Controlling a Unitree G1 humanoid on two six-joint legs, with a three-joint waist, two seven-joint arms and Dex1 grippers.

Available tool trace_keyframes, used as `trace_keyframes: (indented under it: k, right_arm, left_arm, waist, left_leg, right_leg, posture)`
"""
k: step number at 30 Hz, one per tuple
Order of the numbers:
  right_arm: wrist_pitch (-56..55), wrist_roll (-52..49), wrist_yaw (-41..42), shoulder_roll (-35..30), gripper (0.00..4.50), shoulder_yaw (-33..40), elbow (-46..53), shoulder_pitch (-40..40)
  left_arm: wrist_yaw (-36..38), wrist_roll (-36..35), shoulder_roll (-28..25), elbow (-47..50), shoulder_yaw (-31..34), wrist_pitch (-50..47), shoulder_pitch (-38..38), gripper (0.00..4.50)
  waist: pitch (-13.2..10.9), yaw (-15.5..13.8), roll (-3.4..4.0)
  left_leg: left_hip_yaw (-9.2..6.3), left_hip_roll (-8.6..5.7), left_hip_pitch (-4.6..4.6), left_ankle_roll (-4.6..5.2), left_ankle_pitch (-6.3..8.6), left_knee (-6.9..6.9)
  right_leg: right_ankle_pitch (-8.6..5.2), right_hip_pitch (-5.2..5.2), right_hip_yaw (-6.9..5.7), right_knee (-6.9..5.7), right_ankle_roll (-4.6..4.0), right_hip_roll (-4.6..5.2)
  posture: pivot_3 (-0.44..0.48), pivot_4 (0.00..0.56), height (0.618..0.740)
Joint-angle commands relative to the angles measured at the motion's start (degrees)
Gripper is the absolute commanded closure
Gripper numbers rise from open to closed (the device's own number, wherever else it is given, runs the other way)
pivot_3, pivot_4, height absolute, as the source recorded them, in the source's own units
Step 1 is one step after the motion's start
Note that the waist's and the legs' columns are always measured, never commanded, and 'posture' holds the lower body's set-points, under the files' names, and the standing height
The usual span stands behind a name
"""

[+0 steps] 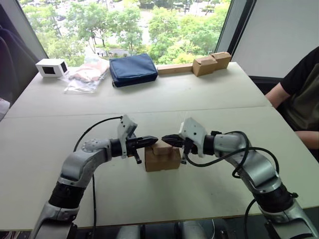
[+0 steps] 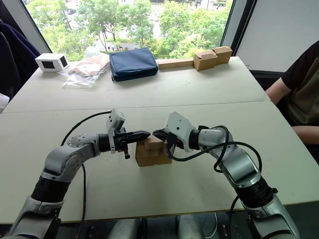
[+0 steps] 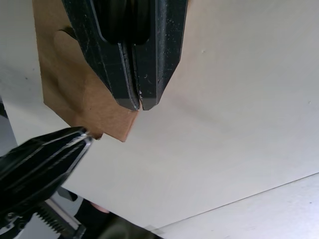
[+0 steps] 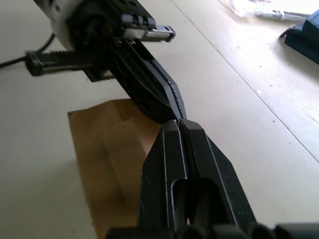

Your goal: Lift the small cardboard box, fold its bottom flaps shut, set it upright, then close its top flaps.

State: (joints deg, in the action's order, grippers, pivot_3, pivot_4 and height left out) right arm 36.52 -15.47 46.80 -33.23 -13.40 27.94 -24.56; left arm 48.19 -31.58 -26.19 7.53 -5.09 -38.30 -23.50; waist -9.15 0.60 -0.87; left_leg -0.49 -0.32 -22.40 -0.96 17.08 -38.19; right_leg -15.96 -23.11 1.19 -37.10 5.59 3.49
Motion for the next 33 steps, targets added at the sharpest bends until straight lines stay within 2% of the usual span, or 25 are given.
trace_keyframes:
  k: [1,11,33]
  right_arm:
    - [1.26,-2.83,1.17,-1.94,4.5,1.33,6.47,1.72]
    - [-2.49,2.72,0.67,-4.17,4.5,-4.1,4.64,3.12]
    - [-8.12,10.73,0.66,-3.76,4.5,-7.87,-0.86,2.49]
  left_arm:
    - [-0.05,-0.13,0.61,0.43,1.01,0.98,-0.87,4.46]
    - [-0.5,-1.01,1.49,0.74,1.69,0.07,-0.45,4.46]
    - [-1.13,-1.01,1.71,2.36,1.35,-1.1,0.59,4.46]
  waist:
    - [0.0,0.0,0.0]
    - [0.0,0.06,0.0]
    - [0.0,0.04,0.0]
  left_leg:
    - [0.0,0.0,0.0,0.0,0.0,0.0]
    - [-0.01,0.01,0.0,0.0,0.0,-0.01]
    - [-0.01,0.01,0.0,0.0,0.0,-0.01]
  right_leg:
    - [0.0,0.01,0.0,0.0,0.0,0.01]
    - [0.0,0.01,-0.01,0.01,0.0,-0.02]
    - [0.0,0.01,-0.01,0.01,0.0,-0.03]
  posture:
    - [0.0,0.15,0.74]
    - [0.0,0.15,0.74]
    - [0.0,0.15,0.74]
